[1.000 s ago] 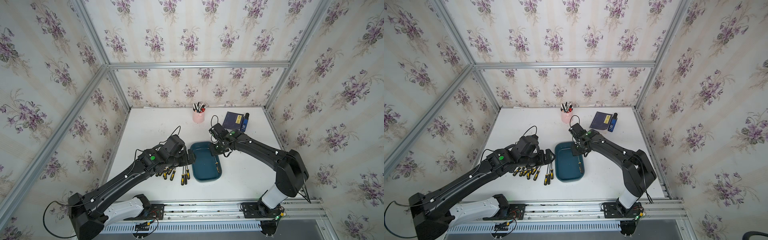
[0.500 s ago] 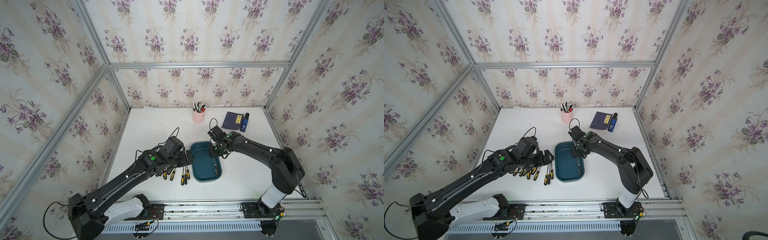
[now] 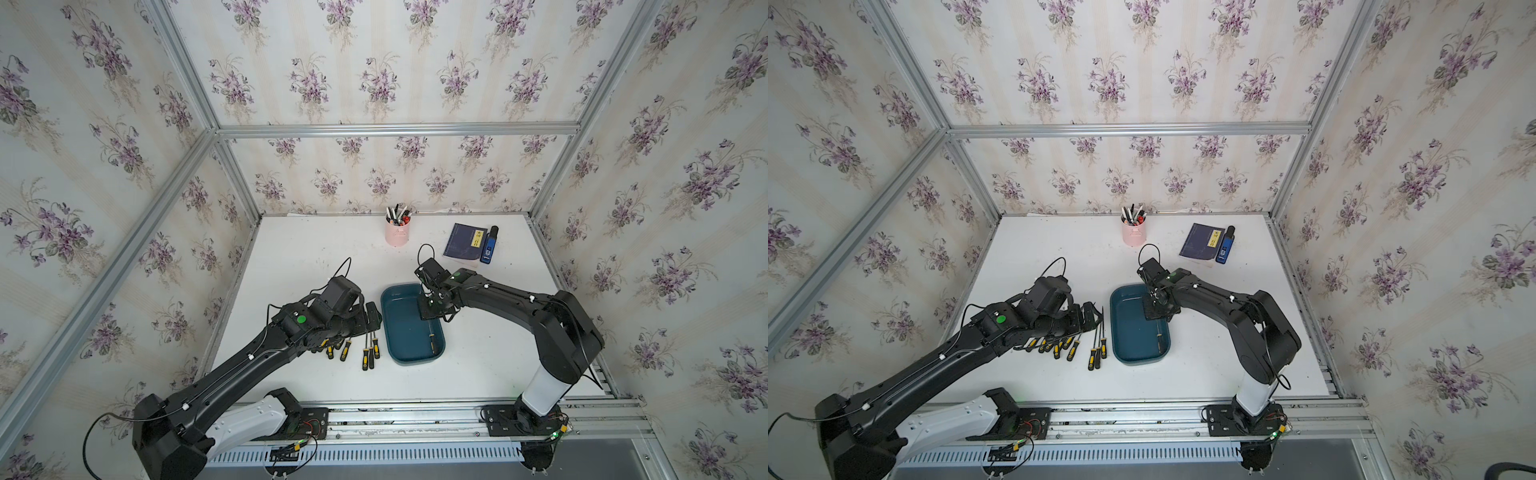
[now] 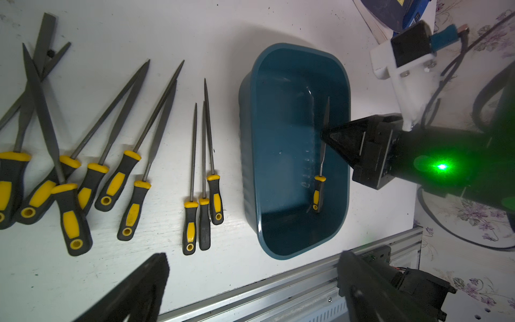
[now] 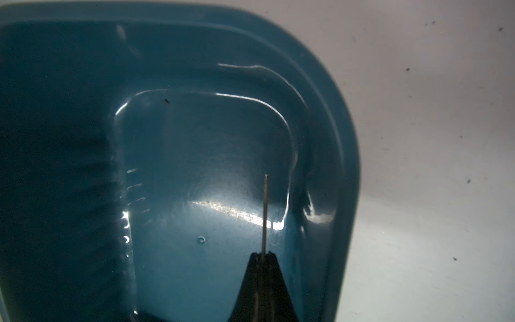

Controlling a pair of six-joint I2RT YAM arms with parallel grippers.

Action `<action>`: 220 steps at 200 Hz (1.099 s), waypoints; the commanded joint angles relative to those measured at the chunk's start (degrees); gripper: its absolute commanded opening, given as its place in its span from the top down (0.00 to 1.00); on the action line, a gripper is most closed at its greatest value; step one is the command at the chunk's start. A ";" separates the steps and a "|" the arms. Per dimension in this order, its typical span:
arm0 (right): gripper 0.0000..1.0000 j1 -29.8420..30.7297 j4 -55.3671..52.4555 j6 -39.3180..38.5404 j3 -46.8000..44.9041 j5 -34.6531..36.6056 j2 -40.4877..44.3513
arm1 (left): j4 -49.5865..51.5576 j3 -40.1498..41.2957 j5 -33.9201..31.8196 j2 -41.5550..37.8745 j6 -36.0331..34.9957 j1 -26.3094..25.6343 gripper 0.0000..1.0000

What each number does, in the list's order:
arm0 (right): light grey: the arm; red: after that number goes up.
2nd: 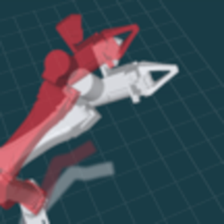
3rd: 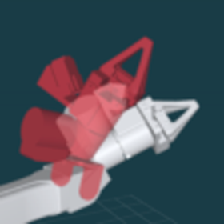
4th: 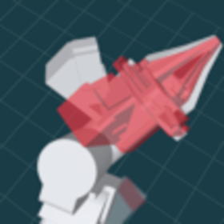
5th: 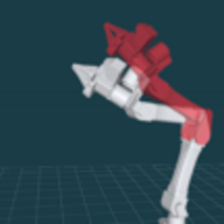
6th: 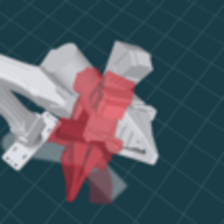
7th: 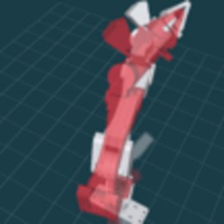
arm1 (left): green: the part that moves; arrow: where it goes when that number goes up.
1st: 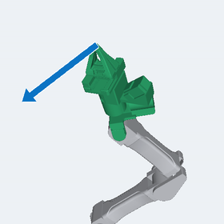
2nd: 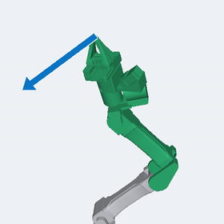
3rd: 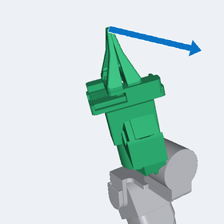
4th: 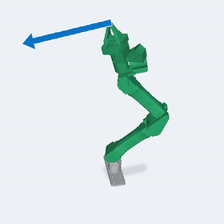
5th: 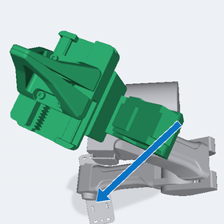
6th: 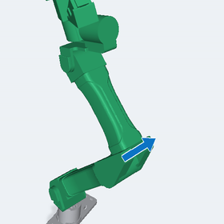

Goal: Put the file tool into the storage box
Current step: Place the file tool in the storage box.

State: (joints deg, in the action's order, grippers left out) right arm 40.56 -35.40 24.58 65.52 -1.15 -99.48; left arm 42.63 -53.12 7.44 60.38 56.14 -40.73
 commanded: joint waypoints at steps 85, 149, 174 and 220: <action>1.00 0.19 1.65 0.73 -0.95 1.67 -3.22 | -0.45 2.91 1.24 -1.15 -0.35 1.95 0.01; 0.97 0.14 1.76 0.65 -0.76 1.50 -3.70 | -0.93 3.86 1.79 -1.40 -0.37 2.49 0.00; 0.93 0.18 1.29 0.46 -0.35 1.50 -3.66 | -0.83 4.01 1.88 -1.33 -0.42 2.59 0.00; 0.85 0.14 -0.01 0.29 1.36 1.85 -3.88 | -1.08 3.95 1.90 -1.15 -0.33 2.59 0.00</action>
State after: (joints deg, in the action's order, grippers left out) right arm 40.71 -34.20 25.19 65.93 -0.27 -102.96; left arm 42.41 -49.12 9.21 59.13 55.96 -38.22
